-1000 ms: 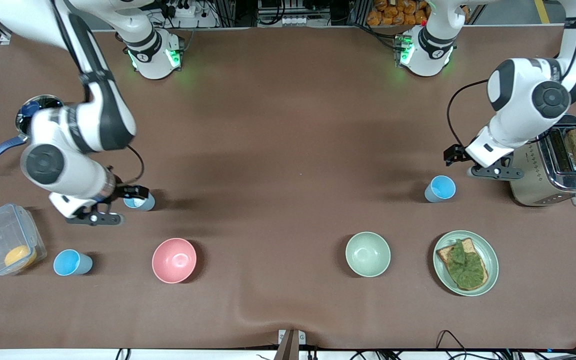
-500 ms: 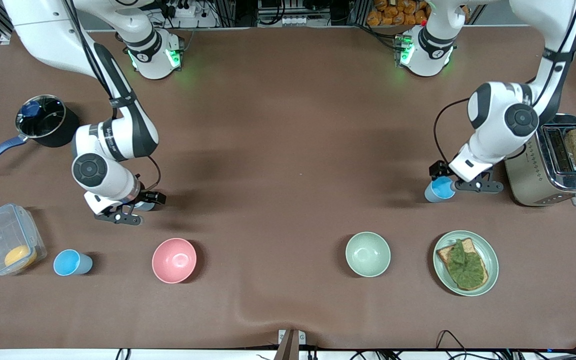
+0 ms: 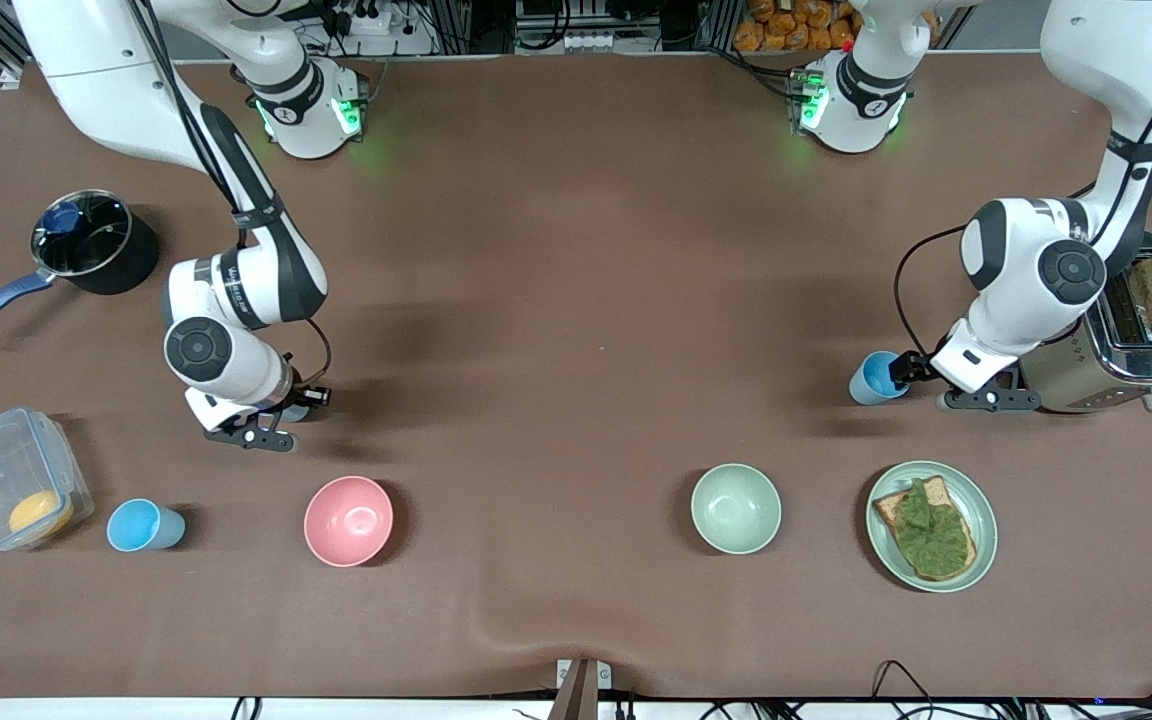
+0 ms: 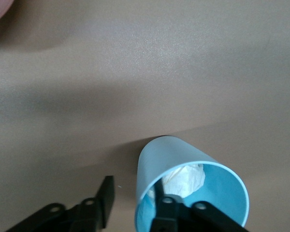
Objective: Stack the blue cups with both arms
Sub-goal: 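Close the right gripper on its blue cup while the left gripper grasps its cup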
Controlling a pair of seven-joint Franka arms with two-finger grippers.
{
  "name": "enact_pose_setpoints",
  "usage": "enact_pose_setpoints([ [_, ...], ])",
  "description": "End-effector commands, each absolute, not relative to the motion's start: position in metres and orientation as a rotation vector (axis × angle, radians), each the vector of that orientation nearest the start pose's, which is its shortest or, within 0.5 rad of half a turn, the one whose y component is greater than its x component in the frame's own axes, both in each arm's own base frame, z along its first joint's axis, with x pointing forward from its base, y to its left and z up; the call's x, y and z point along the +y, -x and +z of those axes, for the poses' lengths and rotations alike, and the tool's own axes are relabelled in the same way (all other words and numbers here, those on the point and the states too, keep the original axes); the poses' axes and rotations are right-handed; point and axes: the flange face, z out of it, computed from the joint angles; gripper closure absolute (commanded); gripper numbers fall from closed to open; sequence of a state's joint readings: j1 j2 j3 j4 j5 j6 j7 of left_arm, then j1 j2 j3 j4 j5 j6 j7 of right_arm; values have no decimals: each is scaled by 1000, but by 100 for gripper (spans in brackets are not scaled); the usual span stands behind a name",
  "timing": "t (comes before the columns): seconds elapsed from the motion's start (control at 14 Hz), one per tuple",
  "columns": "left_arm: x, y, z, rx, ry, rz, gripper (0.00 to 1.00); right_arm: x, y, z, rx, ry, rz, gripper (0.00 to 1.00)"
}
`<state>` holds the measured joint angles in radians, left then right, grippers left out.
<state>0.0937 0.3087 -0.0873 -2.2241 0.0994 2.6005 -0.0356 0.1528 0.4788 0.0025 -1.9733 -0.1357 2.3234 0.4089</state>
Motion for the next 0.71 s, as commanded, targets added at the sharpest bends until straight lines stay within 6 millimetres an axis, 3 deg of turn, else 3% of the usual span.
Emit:
enact_pose_setpoints([
  [0.0, -6, -574, 238, 25, 3113, -137, 17, 92, -596, 219, 275, 3268, 142, 100],
  [0.07, -8, -574, 237, -11, 3116, -134, 61, 93, -597, 222, 274, 3269, 141, 100],
  [0.14, -9, -574, 232, -33, 3118, -124, 91, 94, -599, 227, 276, 3274, 157, 100],
  [0.21, -12, -576, 232, -38, 3119, -127, 100, 95, -604, 236, 278, 3281, 179, 100],
  [0.36, -13, -576, 233, -74, 3119, -130, 100, 105, -612, 258, 290, 3288, 248, 100],
  [0.5, -23, -578, 244, -108, 3126, -160, 100, 140, -615, 280, 275, 3275, 277, 100],
  [0.64, -30, -584, 270, -176, 3124, -216, 100, 195, -613, 300, 386, 3228, 238, 100],
])
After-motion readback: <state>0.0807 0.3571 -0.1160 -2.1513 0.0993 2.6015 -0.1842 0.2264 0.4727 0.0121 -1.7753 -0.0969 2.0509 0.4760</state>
